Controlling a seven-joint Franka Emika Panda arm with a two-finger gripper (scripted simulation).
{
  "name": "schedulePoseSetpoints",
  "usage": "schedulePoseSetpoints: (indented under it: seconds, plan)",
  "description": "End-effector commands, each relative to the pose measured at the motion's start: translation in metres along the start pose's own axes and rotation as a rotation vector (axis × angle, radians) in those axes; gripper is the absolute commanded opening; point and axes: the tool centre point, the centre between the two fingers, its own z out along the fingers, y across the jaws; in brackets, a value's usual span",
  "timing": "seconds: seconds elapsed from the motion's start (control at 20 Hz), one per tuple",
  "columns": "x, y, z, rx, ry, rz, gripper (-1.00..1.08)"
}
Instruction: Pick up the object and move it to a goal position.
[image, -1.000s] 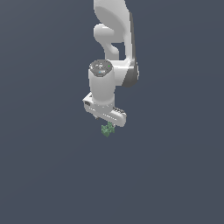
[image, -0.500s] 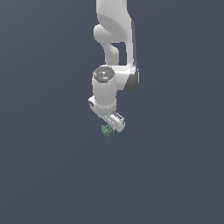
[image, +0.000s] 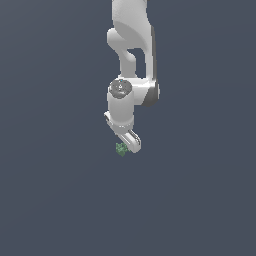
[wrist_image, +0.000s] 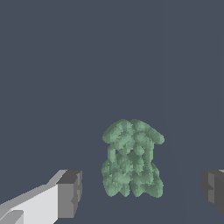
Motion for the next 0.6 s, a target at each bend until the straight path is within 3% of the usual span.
schedulePoseSetpoints:
  seconds: [0.0,0.55]
  plan:
    - [-0.001,0.000,0.002,0.000,0.000,0.018,1.00]
    - [-0.001,0.001,0.018,-0.001,0.000,0.021,1.00]
